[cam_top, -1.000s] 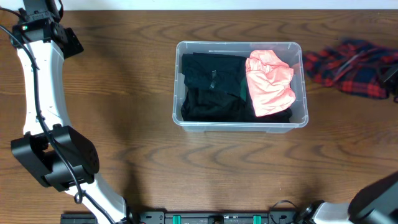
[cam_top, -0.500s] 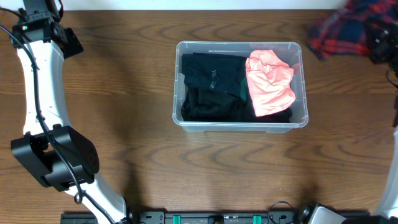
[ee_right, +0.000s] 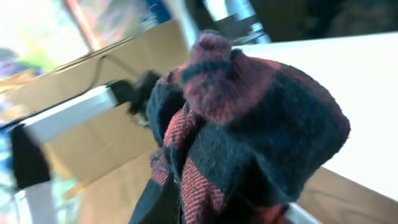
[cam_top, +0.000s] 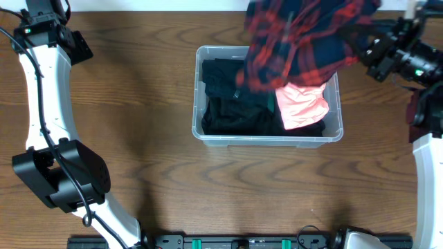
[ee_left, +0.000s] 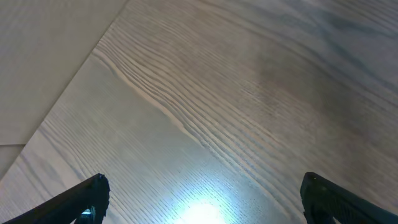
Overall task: Pack container
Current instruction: 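Lift the plaid shirt with the right gripper and carry it over the container, then lower the plaid shirt into the container's left side with the right gripper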
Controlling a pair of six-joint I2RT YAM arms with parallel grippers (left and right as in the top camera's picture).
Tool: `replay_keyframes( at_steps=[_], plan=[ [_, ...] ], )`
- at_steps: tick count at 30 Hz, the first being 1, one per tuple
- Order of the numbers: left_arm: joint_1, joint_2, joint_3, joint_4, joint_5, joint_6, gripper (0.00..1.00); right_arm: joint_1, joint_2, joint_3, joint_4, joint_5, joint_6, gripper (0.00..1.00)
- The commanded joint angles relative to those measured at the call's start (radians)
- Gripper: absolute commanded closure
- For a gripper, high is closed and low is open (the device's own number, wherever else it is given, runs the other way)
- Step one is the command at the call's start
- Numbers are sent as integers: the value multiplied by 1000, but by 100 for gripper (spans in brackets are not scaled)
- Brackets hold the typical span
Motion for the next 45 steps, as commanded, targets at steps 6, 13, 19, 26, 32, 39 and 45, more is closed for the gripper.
replay_keyframes(
  at_steps=[6,13,19,26,32,39,45],
  plan=[
    [2,5,0,-3,-13,-2,2,145,-6,12,10,-24,-31,99],
    [2,5,0,-3,-13,-2,2,229,3,12,6,56,-66,99],
    [2,5,0,-3,-13,-2,2,278,65,12,8,88,-73,99],
    [2,5,0,-3,-13,-2,2,359,169,12,31,147,-73,99],
    [2,5,0,-3,-13,-2,2,412,226,12,120,158,-37,99],
    [2,5,0,-3,-13,-2,2,421,229,12,92,188,-27,99],
    [2,5,0,-3,-13,-2,2,429,230,12,19,236,-27,99]
  ],
)
